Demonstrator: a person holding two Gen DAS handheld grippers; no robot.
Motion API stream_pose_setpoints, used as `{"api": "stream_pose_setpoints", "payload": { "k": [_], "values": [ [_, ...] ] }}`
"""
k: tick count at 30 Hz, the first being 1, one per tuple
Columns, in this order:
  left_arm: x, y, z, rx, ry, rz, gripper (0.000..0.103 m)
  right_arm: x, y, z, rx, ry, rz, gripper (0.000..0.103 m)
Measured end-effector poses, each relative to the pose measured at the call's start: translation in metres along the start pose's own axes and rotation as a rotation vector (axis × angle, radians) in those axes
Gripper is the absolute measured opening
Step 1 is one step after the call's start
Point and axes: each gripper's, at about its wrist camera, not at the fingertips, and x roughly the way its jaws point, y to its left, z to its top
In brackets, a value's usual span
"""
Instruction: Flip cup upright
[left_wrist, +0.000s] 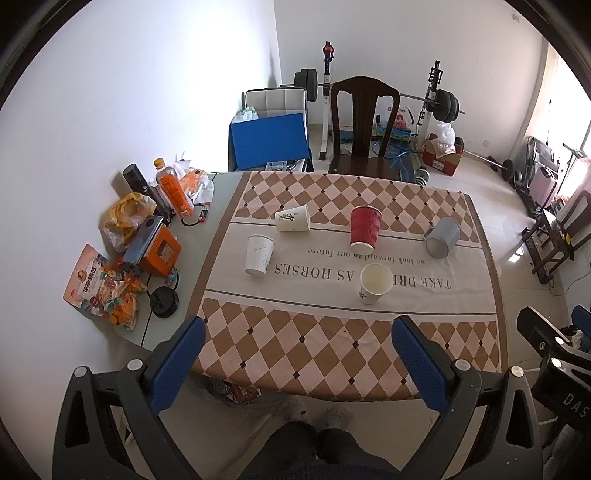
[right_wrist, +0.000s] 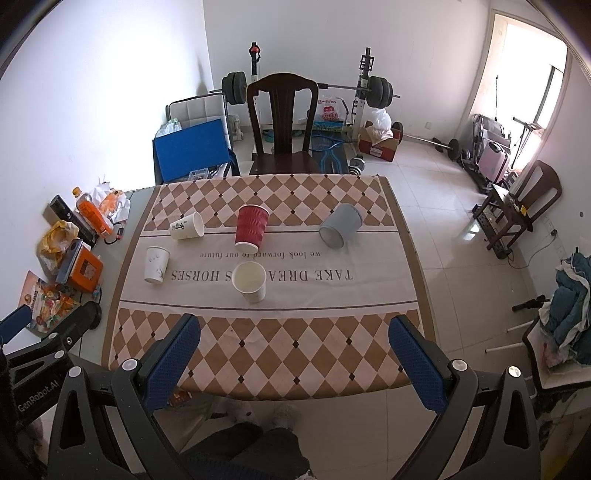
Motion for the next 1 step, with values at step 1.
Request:
{"api": "stream_pose_setpoints", "payload": {
  "k": [1],
  "values": [
    [0.0001,0.0001,0.0004,0.001,0.001,-0.001,0.103,-0.0001,0.0001,-0.0002,0.0,0.0,0.0,0.103]
  ]
}}
